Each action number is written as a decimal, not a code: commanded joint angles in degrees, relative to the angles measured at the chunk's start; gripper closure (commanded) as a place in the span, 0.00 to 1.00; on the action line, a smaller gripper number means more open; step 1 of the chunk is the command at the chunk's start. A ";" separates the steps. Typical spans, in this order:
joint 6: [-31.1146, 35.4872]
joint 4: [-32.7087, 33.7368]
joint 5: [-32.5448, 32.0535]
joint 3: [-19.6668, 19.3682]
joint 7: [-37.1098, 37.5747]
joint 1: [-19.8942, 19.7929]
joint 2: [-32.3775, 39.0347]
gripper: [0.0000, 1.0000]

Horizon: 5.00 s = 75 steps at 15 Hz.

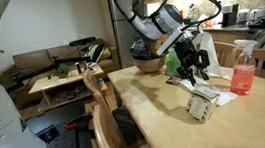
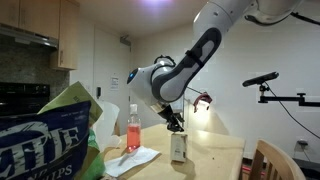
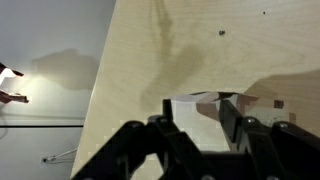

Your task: Open the white box and remove one tea bag from the box and place it on the table

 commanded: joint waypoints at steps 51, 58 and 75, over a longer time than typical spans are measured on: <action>-28.39 -2.76 -9.24 9.07 -27.18 -0.39 4.17 1.00; -28.67 -0.58 -10.50 8.50 -25.70 0.26 3.95 0.67; -18.51 -12.50 -9.31 15.44 1.26 6.55 -9.14 0.81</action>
